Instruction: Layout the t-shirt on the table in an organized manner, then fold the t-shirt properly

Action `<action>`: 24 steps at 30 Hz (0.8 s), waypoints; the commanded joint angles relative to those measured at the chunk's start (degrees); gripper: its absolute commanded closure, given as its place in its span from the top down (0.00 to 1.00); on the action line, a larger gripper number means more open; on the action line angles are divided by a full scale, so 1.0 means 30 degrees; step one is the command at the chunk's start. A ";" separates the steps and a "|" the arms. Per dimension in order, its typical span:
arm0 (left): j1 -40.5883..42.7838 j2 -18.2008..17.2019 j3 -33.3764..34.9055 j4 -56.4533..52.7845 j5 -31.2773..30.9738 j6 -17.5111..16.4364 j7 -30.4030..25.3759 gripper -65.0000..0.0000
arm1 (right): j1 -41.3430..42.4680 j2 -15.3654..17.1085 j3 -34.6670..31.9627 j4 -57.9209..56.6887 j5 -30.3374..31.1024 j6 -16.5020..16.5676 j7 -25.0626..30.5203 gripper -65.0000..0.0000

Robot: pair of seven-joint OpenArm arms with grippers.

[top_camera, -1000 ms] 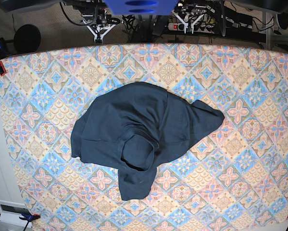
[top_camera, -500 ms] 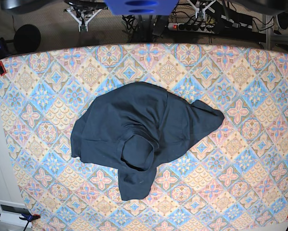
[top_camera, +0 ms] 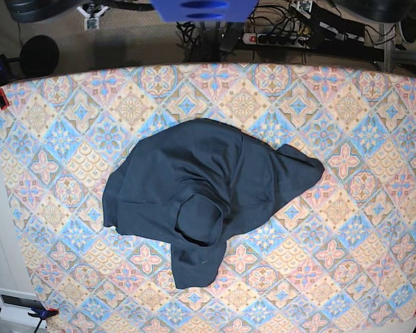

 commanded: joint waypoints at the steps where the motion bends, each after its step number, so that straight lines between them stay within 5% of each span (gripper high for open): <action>1: 0.0872 -0.0142 -0.0091 0.1035 -0.0026 0.0114 -0.0222 0.00 | -0.0699 0.0353 0.0564 0.1032 0.0611 -0.0149 0.0461 0.00; 5: 0.3217 -0.0494 -0.0619 0.4932 -0.0056 0.0114 -0.0222 0.00 | -0.2809 0.0353 0.1443 0.4373 0.2779 -0.0120 0.0461 0.00; 15: 0.6675 -0.0494 -0.1439 1.3343 -0.0056 0.0114 -0.0222 0.00 | -0.4392 0.0353 0.3377 1.2725 0.2926 -0.0120 -0.2440 0.00; 24: 0.6411 -0.0494 -0.1762 1.6537 -0.0056 0.0114 -0.0192 0.00 | -0.3600 0.0910 0.2205 1.3487 0.2808 -0.0120 -0.2938 0.00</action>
